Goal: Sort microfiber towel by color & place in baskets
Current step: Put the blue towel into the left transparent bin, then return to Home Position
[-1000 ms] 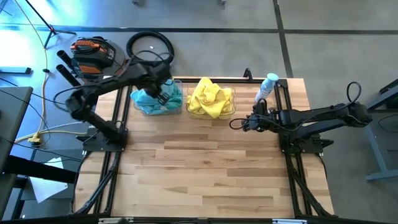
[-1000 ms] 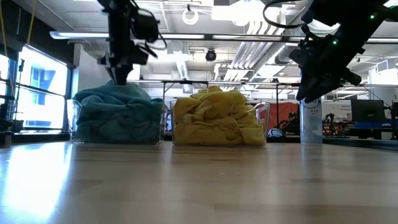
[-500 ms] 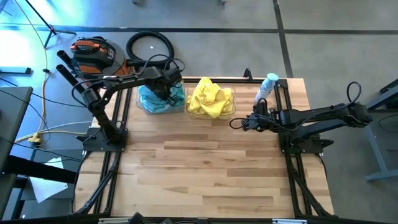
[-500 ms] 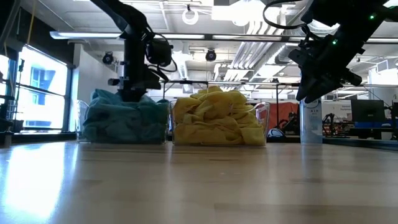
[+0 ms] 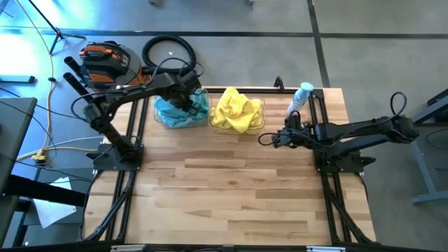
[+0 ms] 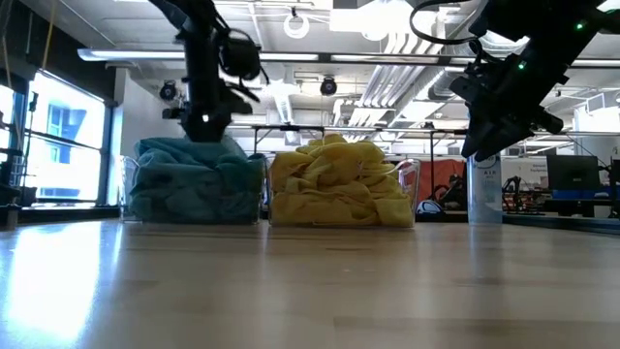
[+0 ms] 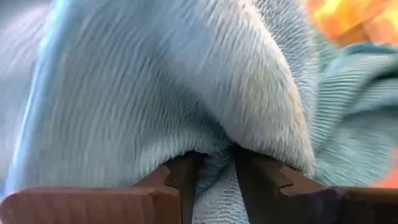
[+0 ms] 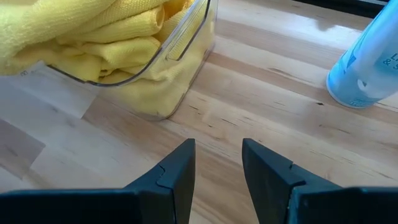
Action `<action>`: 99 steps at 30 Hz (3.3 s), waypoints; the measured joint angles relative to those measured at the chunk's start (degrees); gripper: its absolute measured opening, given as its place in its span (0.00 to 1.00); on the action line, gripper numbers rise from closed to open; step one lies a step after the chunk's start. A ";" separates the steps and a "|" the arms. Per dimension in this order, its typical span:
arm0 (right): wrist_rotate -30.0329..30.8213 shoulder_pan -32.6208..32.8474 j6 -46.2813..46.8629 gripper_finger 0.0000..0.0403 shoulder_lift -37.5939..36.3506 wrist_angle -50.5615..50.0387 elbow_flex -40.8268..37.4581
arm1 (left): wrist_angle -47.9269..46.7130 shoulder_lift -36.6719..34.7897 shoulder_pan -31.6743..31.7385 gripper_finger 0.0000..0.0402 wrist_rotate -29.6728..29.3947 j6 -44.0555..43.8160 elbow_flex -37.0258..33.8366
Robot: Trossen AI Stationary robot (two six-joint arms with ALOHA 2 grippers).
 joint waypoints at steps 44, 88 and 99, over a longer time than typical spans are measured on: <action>-4.42 0.00 -1.93 0.31 0.01 2.22 0.00 | 14.42 -22.31 3.76 0.25 7.04 -19.57 -19.58; -4.42 0.00 -2.39 0.31 0.02 2.56 0.00 | 13.45 -18.61 0.13 0.25 -0.92 -16.82 -8.68; -7.25 0.00 -10.07 0.31 0.00 -2.21 -0.02 | 12.46 -24.69 -11.49 0.16 -1.94 -10.97 -8.96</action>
